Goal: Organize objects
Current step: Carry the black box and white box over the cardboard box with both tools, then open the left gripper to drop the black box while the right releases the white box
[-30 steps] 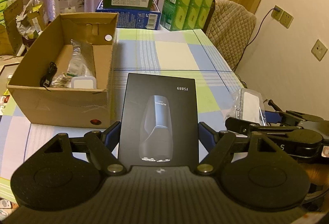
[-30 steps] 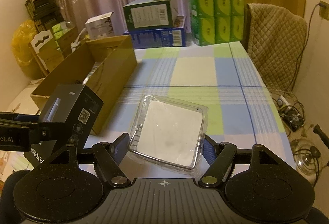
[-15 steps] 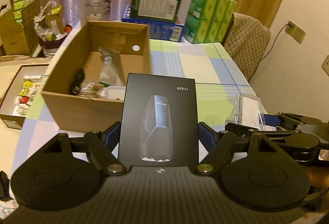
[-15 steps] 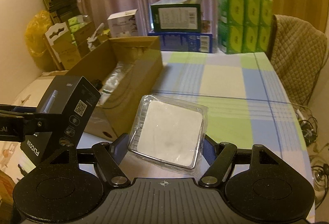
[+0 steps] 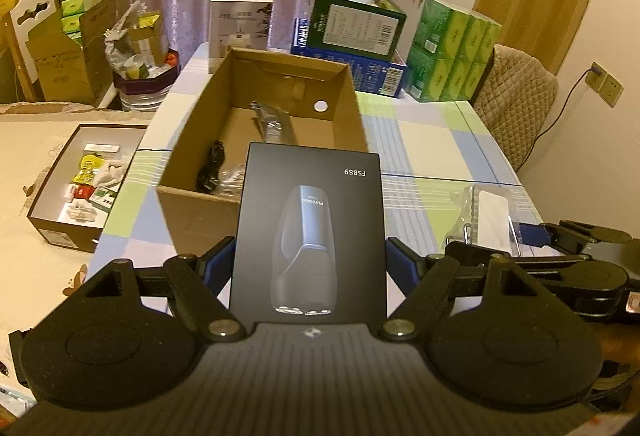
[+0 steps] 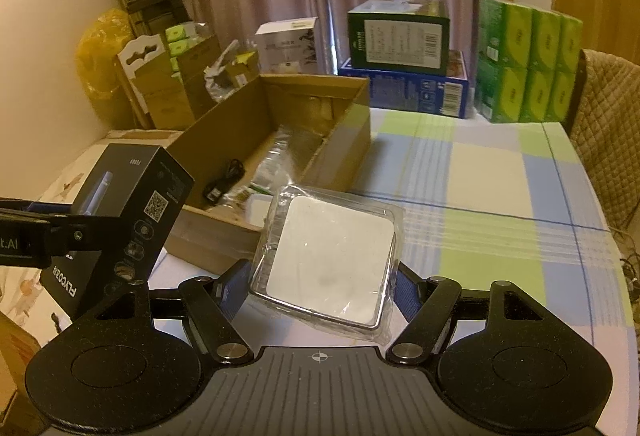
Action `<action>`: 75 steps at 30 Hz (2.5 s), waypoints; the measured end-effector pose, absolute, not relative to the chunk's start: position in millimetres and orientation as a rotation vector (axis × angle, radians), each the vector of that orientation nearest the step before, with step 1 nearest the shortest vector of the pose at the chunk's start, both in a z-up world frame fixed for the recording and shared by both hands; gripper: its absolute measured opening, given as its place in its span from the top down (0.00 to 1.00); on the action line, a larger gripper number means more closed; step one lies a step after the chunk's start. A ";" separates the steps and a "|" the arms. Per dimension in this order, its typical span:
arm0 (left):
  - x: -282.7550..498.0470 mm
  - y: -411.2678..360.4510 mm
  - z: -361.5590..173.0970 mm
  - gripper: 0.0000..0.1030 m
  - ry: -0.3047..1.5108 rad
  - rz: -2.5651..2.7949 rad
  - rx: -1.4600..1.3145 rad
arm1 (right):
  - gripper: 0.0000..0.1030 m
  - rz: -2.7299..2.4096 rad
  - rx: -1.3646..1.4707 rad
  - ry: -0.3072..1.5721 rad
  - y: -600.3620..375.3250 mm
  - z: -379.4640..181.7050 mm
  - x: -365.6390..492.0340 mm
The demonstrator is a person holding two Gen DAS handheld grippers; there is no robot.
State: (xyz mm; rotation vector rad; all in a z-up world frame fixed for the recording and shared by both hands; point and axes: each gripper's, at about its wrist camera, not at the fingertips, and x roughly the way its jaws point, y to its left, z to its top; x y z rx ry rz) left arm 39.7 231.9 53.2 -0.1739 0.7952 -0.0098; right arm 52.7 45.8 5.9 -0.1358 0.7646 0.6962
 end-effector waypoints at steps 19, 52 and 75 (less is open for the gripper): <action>58.4 275.1 59.6 0.27 0.792 0.047 -0.165 | 0.32 0.755 -0.150 0.751 90.8 11.7 65.8; 186.6 299.8 63.9 0.22 0.810 -0.001 -0.101 | 0.32 0.791 -0.115 0.787 151.6 2.9 158.4; 160.8 312.9 57.2 0.19 0.820 0.062 -0.117 | 0.32 0.806 -0.094 0.799 153.7 7.9 150.8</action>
